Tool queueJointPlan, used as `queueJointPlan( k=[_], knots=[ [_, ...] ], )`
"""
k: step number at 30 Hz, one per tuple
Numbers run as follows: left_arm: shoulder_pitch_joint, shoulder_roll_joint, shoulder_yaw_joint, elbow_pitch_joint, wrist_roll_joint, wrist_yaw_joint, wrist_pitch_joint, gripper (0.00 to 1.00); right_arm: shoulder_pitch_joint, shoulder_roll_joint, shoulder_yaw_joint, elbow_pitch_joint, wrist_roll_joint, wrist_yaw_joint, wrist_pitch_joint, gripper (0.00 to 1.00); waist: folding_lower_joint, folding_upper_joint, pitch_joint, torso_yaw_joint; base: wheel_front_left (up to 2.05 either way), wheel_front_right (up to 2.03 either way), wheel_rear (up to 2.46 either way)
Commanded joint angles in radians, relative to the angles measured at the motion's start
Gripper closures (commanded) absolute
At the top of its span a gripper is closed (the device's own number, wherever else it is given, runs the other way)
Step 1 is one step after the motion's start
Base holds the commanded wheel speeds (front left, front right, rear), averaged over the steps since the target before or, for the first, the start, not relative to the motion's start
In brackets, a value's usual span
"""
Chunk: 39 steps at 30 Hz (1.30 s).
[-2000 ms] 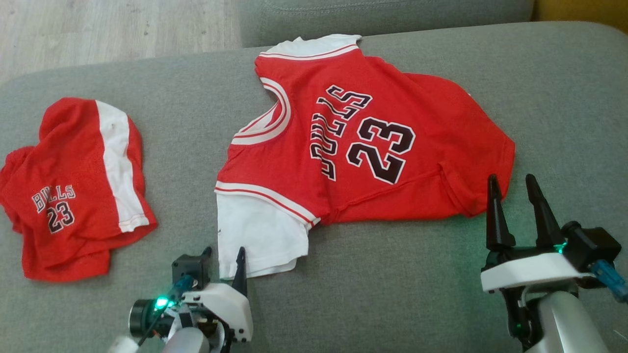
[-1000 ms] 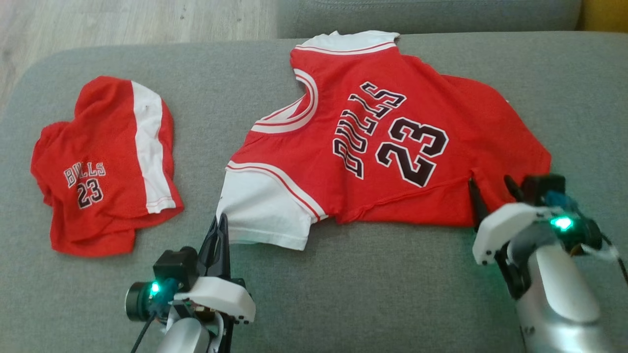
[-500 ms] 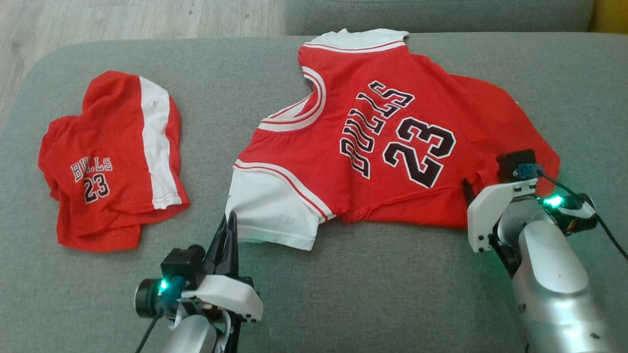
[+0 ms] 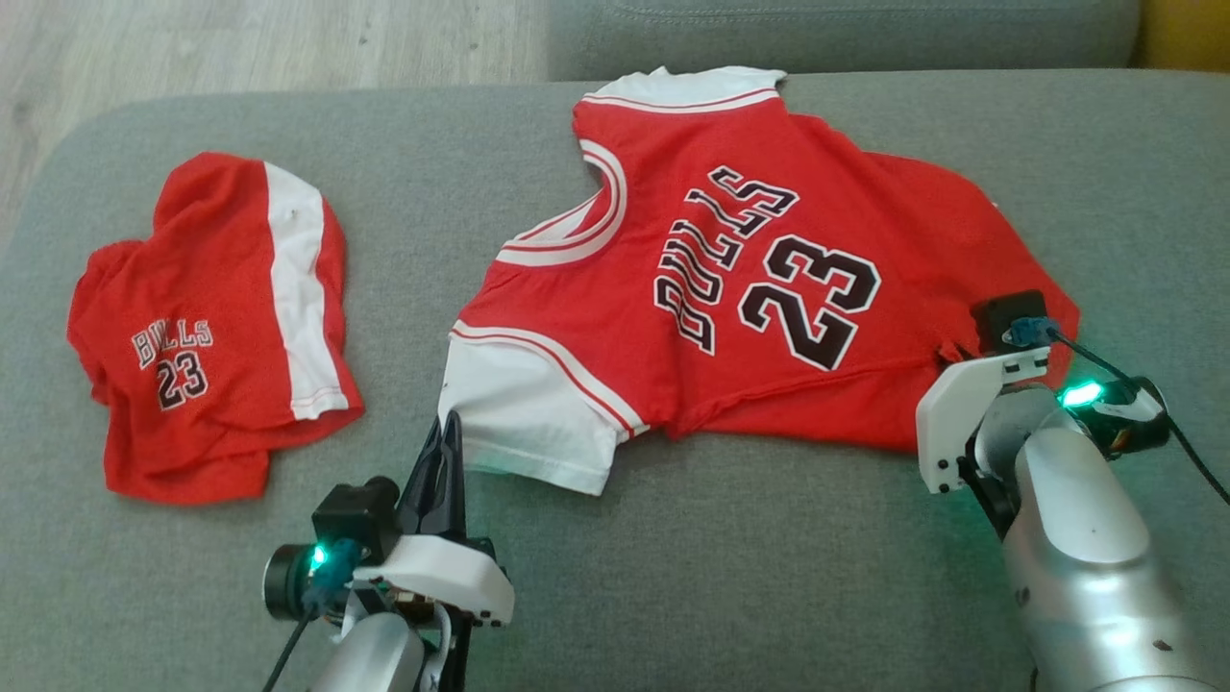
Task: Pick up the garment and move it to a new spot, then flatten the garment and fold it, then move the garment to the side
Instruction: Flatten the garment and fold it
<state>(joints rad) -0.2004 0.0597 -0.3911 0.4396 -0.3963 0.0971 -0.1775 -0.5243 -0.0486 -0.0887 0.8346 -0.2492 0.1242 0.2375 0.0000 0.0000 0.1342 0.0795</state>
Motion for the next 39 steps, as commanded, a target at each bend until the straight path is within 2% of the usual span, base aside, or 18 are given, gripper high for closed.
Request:
queueJointPlan(
  k=[1,7,13,16,17,21,26,32,39],
  knots=[
    [-0.035,0.010,0.025,-0.024,-0.007,0.006,-0.014,1.00,-0.042,-0.006,0.021,-0.026,-0.002,0.007,-0.020,1.00,0.0000,0.0000,-0.008,-0.006,0.00,0.00,0.00],
    [-0.027,0.024,0.047,-0.032,-0.023,0.016,-0.022,1.00,-0.037,-0.020,0.050,-0.087,0.069,0.007,-0.096,1.00,0.0000,0.0000,-0.042,-0.030,0.00,0.00,0.00],
    [-0.032,0.042,0.101,-0.073,-0.081,0.008,-0.016,1.00,-0.016,-0.068,0.162,-0.248,0.278,0.007,-0.163,1.00,0.0000,0.0000,-0.088,-0.067,0.00,0.00,0.00],
    [-0.057,0.050,0.138,-0.122,-0.133,-0.010,0.006,1.00,-0.004,-0.126,0.224,-0.371,0.388,0.007,-0.176,1.00,0.0000,0.0000,-0.109,-0.087,0.00,0.00,0.00],
    [-0.091,0.060,0.161,-0.167,-0.162,-0.022,0.026,1.00,-0.002,-0.169,0.258,-0.453,0.443,0.007,-0.186,1.00,0.0000,0.0000,-0.121,-0.097,0.00,0.00,0.00],
    [-0.194,0.080,0.206,-0.275,-0.214,-0.033,0.079,1.00,-0.019,-0.250,0.291,-0.582,0.521,0.007,-0.219,1.00,0.0000,0.0000,-0.141,-0.110,0.00,0.00,0.00],
    [-0.322,0.088,0.263,-0.375,-0.272,-0.018,0.134,1.00,-0.069,-0.305,0.303,-0.678,0.579,0.007,-0.283,1.00,0.0000,0.0000,-0.152,-0.114,0.00,0.00,0.00],
    [-0.455,0.090,0.318,-0.489,-0.327,0.026,0.196,1.00,-0.123,-0.379,0.373,-0.787,0.647,0.007,-0.357,1.00,0.0000,0.0000,-0.172,-0.107,0.00,0.00,0.00],
    [-0.453,0.109,0.318,-0.609,-0.352,0.064,0.289,1.00,-0.095,-0.424,0.365,-0.878,0.715,0.007,-0.341,1.00,0.0000,0.0000,-0.193,-0.091,0.00,0.00,0.00]
  ],
)
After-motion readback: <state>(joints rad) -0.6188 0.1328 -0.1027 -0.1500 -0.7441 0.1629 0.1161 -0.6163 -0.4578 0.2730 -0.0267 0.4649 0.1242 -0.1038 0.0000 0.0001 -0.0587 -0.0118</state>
